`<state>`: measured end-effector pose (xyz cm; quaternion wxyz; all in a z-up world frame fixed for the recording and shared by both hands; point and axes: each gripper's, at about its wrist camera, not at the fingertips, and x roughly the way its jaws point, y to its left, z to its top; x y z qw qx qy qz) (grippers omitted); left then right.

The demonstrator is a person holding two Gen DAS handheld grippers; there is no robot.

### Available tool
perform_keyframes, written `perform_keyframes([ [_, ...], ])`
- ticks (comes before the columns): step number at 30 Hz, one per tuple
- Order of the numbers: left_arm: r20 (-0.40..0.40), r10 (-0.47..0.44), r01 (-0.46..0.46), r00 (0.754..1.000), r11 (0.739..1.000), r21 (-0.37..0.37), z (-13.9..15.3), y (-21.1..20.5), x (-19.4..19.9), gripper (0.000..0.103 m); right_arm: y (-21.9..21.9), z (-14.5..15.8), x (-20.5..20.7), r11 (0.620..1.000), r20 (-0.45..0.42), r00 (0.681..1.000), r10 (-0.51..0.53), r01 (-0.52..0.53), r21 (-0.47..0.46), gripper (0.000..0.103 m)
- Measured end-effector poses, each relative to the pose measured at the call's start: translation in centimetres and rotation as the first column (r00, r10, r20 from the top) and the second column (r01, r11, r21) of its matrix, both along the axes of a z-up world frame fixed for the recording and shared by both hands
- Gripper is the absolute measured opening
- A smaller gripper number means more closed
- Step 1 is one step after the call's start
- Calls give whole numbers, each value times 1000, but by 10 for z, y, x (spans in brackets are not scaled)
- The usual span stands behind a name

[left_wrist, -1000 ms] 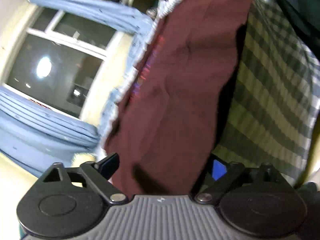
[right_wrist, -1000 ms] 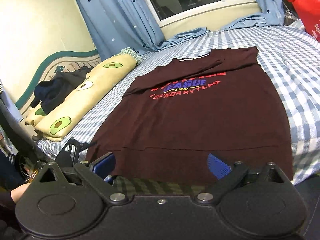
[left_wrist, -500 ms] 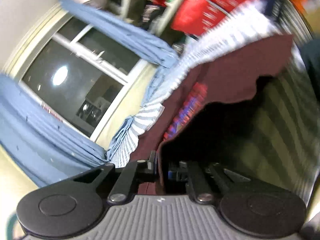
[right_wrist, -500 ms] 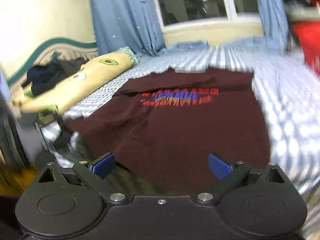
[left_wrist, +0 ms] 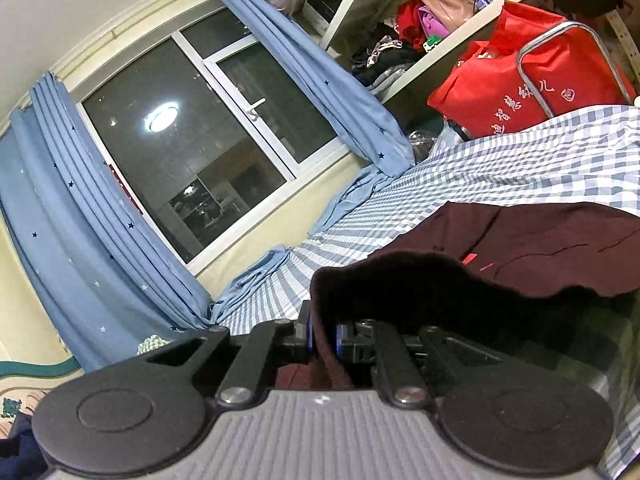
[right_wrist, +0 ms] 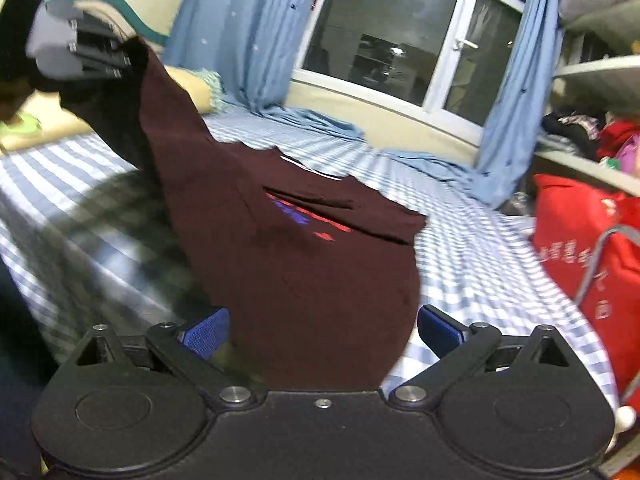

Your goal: Fold small clothes

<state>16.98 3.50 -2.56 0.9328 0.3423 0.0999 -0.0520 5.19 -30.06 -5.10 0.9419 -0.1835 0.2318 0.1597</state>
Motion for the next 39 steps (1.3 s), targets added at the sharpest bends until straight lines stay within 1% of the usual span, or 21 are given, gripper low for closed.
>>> perform_keyframes([
  [2, 0, -1, 1, 1000, 1000, -3, 2, 0, -6, 10, 5, -6, 1, 999, 10, 1000, 4, -3, -35, 99],
  [4, -5, -3, 3, 1000, 1000, -4, 7, -3, -2, 10, 18, -10, 1, 997, 31, 998, 50, -48, -64, 99],
  [10, -15, 3, -4, 1000, 999, -33, 16, -2, 12, 10, 79, -33, 2, 966, 141, 975, 173, -141, -215, 95],
  [12, -22, 7, -8, 1000, 999, -45, 19, 0, 13, 10, 97, -51, 9, 940, 197, 963, 186, -116, -321, 89],
  [14, -23, 9, -10, 1000, 999, -45, 21, 3, 13, 10, 102, -68, 16, 908, 240, 960, 143, -31, -417, 77],
  [15, -23, 10, -11, 1000, 999, -46, 21, 4, 12, 10, 98, -72, 20, 904, 237, 965, 111, 2, -428, 74],
  [16, -25, 9, -10, 1000, 999, -50, 20, 6, 11, 10, 87, -72, 23, 915, 214, 974, 70, 23, -403, 69],
  [18, -33, 7, -9, 999, 998, -58, 20, 6, 11, 10, 67, -69, 25, 939, 162, 987, 16, 41, -343, 62],
  [19, -33, 5, -7, 999, 998, -58, 19, 7, 9, 10, 58, -69, 25, 940, 147, 989, -1, 51, -338, 53],
  [20, -34, 1, -3, 999, 998, -58, 17, 7, 7, 10, 51, -70, 24, 932, 140, 990, -5, 56, -357, 39],
  [21, -38, -2, 0, 999, 998, -58, 15, 7, 4, 10, 47, -71, 23, 925, 140, 990, -4, 56, -376, 30],
  [22, -47, -5, 2, 999, 998, -62, 12, 8, 0, 10, 44, -72, 23, 920, 136, 991, -3, 56, -388, 12],
  [23, -55, -4, 1, 998, 998, -66, 10, 8, -3, 10, 39, -70, 23, 926, 125, 992, -3, 50, -375, 3],
  [25, -96, -11, 5, 995, 998, -66, 3, 10, -15, 9, 27, -60, 25, 953, 120, 992, -26, 61, -297, 3],
  [26, -133, -27, 18, 991, 997, -69, -2, 12, -23, 9, 20, -52, 26, 964, 115, 993, -40, 69, -258, 3],
  [28, -199, -41, 20, 979, 994, -107, -11, 18, -36, 9, 2, -30, 31, 982, 74, 995, -68, 80, -170, 3],
  [30, -244, -35, -5, 969, 987, -160, -19, 25, -41, 7, -21, -7, 44, 997, -24, 997, -73, 72, -25, 3],
  [32, -264, -23, -37, 964, 974, -222, -27, 32, -42, 7, -38, 9, 59, 996, -121, 992, -44, 53, 70, 3],
  [34, -276, -9, -71, 961, 958, -278, -33, 39, -41, 7, -39, 21, 66, 997, -146, 989, -10, 21, 70, 3],
  [36, -283, 1, -103, 959, 933, -345, -35, 48, -40, 7, -39, 29, 74, 996, -172, 985, 18, -1, 95, 3],
  [39, -280, 4, -117, 960, 915, -387, -30, 57, -40, 7, -40, 37, 85, 993, -203, 979, 34, -10, 118, 3],
])
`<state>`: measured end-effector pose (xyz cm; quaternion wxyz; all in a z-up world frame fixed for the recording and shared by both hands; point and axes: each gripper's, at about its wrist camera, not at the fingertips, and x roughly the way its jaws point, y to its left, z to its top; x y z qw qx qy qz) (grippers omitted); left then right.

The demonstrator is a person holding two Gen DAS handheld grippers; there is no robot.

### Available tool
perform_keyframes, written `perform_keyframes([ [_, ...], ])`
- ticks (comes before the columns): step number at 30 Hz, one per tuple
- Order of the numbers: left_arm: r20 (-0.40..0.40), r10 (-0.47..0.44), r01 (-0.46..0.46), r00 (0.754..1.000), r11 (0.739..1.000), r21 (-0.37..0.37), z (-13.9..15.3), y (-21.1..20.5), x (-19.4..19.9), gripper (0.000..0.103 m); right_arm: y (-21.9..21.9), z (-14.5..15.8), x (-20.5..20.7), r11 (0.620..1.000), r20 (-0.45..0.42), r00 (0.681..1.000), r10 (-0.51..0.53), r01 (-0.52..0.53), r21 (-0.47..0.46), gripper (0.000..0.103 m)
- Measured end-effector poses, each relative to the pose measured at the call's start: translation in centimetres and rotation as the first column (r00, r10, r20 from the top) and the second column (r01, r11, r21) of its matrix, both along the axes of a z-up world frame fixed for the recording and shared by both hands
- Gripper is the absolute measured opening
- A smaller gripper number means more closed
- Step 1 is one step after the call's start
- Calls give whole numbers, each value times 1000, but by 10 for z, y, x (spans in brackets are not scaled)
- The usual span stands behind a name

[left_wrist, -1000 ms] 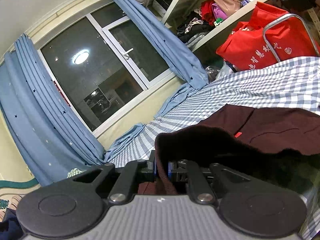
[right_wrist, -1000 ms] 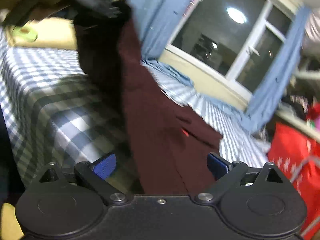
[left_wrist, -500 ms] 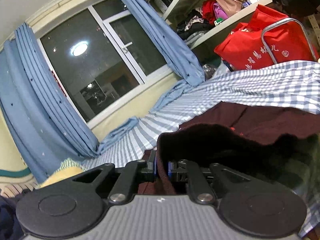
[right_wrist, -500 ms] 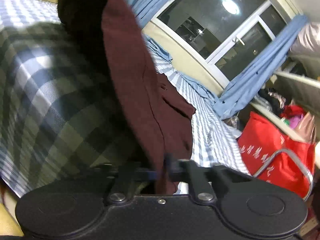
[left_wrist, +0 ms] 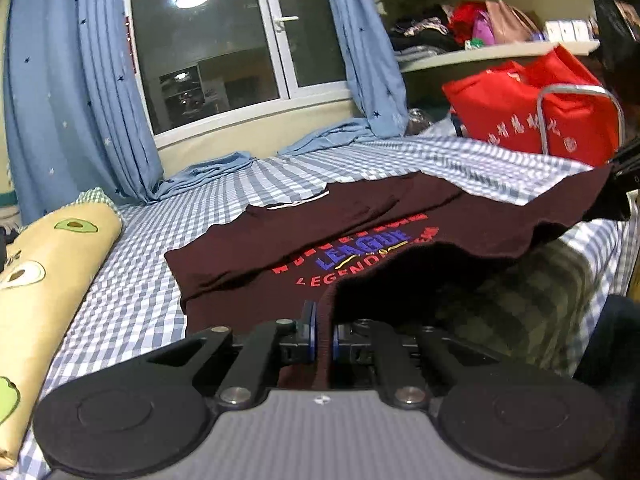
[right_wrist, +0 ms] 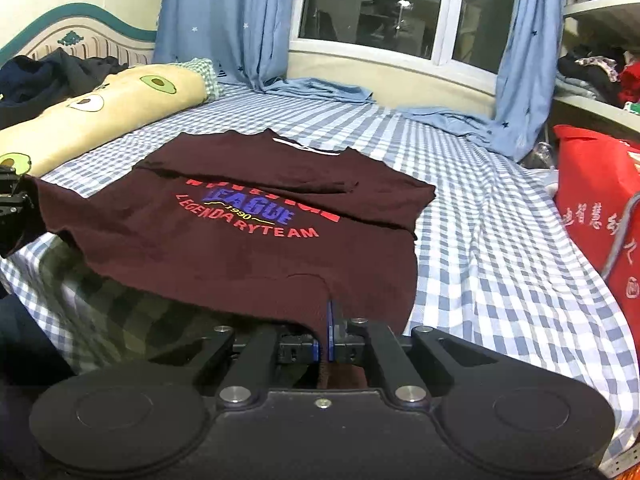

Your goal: Fold small clothes

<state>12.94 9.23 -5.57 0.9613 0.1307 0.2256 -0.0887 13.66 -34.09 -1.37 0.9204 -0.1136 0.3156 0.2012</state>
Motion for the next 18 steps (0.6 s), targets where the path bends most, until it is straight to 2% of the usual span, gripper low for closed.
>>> perform_keyframes([
  [5, 10, -7, 7, 1000, 1000, -2, 17, 8, 11, 7, -5, 19, 14, 998, -29, 1000, -1, 3, 63, 3],
  [11, 83, -13, 10, 996, 999, 36, 49, 14, 50, 7, 1, 49, 52, 998, 19, 1000, 22, -23, 51, 3],
  [15, 52, -29, 26, 998, 998, 55, 80, 24, 123, 7, 13, 77, 106, 998, 57, 997, 59, -59, 5, 3],
  [18, -6, -43, 43, 999, 998, 41, 107, 39, 201, 7, 34, 98, 173, 993, 61, 993, 102, -98, -57, 3],
])
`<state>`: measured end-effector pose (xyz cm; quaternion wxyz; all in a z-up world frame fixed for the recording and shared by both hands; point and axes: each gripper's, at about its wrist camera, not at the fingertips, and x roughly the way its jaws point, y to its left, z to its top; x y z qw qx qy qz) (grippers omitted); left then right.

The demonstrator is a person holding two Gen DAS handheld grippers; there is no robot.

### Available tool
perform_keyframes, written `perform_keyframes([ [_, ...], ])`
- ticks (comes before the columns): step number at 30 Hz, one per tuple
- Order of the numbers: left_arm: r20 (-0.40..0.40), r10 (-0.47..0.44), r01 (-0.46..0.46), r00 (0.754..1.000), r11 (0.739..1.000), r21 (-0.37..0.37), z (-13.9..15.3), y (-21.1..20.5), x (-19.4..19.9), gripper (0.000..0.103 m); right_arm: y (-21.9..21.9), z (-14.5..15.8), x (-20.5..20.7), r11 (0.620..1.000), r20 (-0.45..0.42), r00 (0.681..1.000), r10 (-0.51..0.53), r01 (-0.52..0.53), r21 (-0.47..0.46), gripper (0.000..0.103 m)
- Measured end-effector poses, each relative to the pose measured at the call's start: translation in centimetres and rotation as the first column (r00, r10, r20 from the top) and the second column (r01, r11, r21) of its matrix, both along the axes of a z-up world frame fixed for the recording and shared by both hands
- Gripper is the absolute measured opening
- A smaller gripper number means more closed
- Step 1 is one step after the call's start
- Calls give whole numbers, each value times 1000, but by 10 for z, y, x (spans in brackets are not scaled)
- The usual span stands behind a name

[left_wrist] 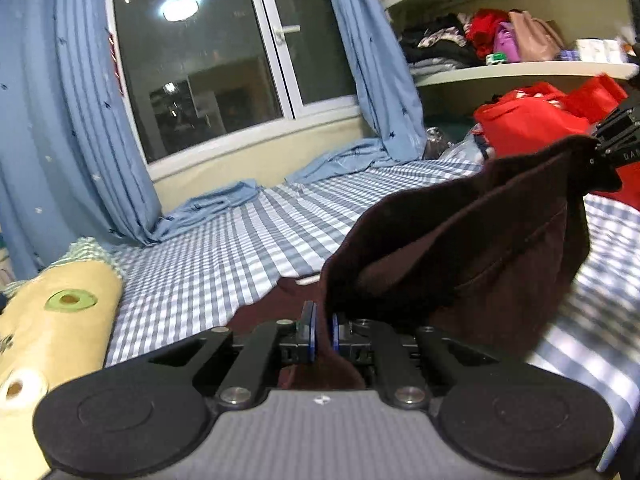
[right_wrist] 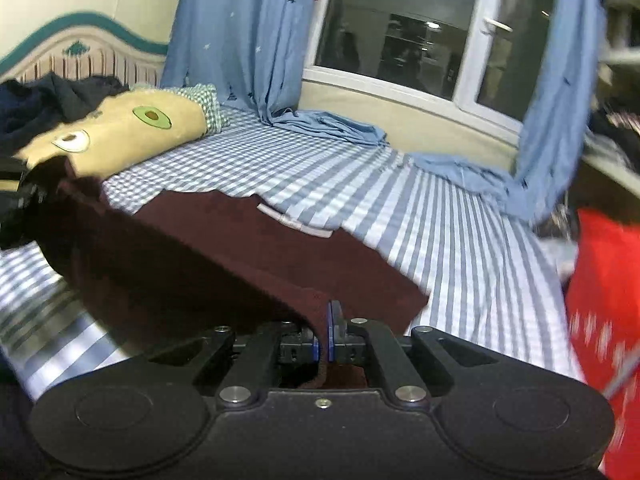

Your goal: Fold small clothes

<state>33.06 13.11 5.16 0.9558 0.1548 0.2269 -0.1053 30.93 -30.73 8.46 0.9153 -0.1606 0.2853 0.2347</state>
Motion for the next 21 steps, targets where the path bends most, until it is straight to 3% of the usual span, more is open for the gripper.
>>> perform_keyframes([
  [4, -52, 29, -26, 998, 998, 61, 14, 7, 110, 8, 29, 12, 104, 996, -38, 999, 9, -12, -85, 3],
  [7, -177, 64, -60, 982, 998, 26, -4, 12, 188, 8, 56, -2, 179, 988, -74, 997, -13, 1, -156, 3],
  [12, -386, 110, -106, 916, 994, 31, -73, 18, 289, 8, 84, -78, 293, 983, -266, 959, -102, 56, -174, 3],
  [16, -514, 115, -157, 850, 987, -40, -127, 35, 328, 8, 90, -138, 352, 983, -413, 894, -174, 131, -130, 3],
  [18, -540, 105, -170, 835, 983, -72, -145, 46, 333, 10, 91, -167, 370, 980, -470, 861, -195, 153, -126, 3],
  [20, -560, 90, -183, 823, 977, -111, -155, 52, 338, 21, 90, -186, 378, 980, -496, 845, -200, 160, -122, 4],
  [21, -573, 76, -188, 816, 972, -138, -160, 56, 341, 43, 89, -191, 380, 980, -501, 842, -198, 163, -114, 5],
])
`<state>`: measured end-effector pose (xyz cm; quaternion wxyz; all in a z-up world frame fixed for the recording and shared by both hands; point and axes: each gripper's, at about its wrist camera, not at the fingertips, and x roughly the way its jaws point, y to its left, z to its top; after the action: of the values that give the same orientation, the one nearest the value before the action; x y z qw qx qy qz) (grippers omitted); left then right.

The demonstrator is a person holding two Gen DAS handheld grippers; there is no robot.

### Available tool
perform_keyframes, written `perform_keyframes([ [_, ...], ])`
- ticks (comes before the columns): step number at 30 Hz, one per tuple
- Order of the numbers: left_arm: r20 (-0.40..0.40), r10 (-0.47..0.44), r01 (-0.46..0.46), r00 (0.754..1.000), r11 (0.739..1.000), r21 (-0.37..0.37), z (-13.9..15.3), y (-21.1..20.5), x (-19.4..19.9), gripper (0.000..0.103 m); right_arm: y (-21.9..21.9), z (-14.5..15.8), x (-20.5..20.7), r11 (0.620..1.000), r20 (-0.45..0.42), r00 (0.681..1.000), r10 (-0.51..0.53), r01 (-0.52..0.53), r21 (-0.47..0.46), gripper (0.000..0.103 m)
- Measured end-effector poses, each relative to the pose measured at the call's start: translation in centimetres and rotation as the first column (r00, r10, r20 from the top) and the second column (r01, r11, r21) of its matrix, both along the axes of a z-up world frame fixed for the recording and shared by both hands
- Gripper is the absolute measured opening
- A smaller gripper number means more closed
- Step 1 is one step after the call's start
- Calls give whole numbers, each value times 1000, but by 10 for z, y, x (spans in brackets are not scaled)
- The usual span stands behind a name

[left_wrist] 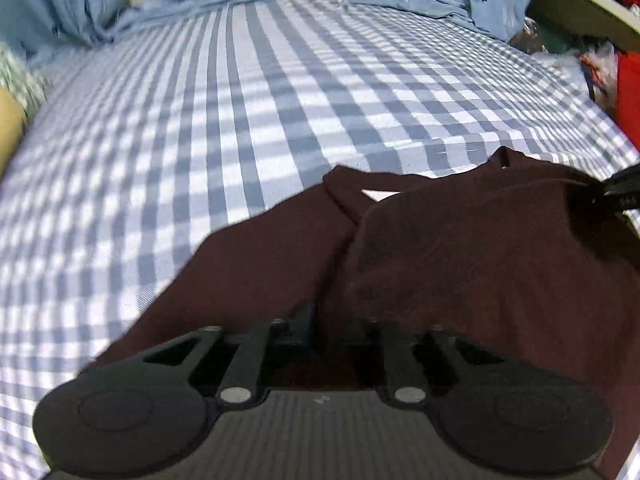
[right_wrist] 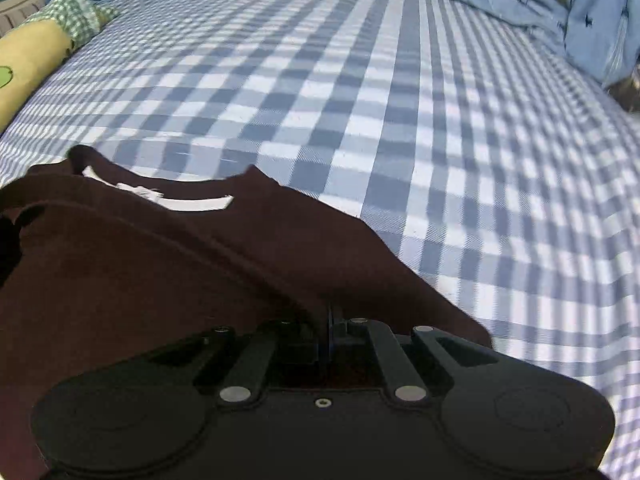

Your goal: Fold small clothes

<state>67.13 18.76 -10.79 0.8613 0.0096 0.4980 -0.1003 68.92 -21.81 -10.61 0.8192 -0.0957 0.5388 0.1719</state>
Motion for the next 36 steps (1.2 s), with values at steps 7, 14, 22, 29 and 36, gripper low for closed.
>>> perform_keyframes([
  [7, 54, 194, -179, 980, 961, -210, 21, 69, 13, 95, -11, 9, 14, 997, 32, 999, 2, 1, -81, 77],
  [14, 193, 303, -267, 933, 944, -192, 88, 126, 1, 95, -45, 51, 20, 997, -37, 999, 24, -21, 69, 90],
  [22, 210, 220, -210, 953, 975, -70, 76, 113, -42, 95, -68, 93, 41, 975, -55, 994, -94, 103, 198, 100],
  [29, 173, 240, -234, 955, 971, -54, 30, 105, -63, 95, -66, 97, 15, 987, 131, 991, -37, 15, 162, 81],
  [36, 180, 388, -363, 904, 918, -158, 10, 129, -65, 94, -72, 26, 6, 975, 66, 992, -109, 93, 204, 55],
])
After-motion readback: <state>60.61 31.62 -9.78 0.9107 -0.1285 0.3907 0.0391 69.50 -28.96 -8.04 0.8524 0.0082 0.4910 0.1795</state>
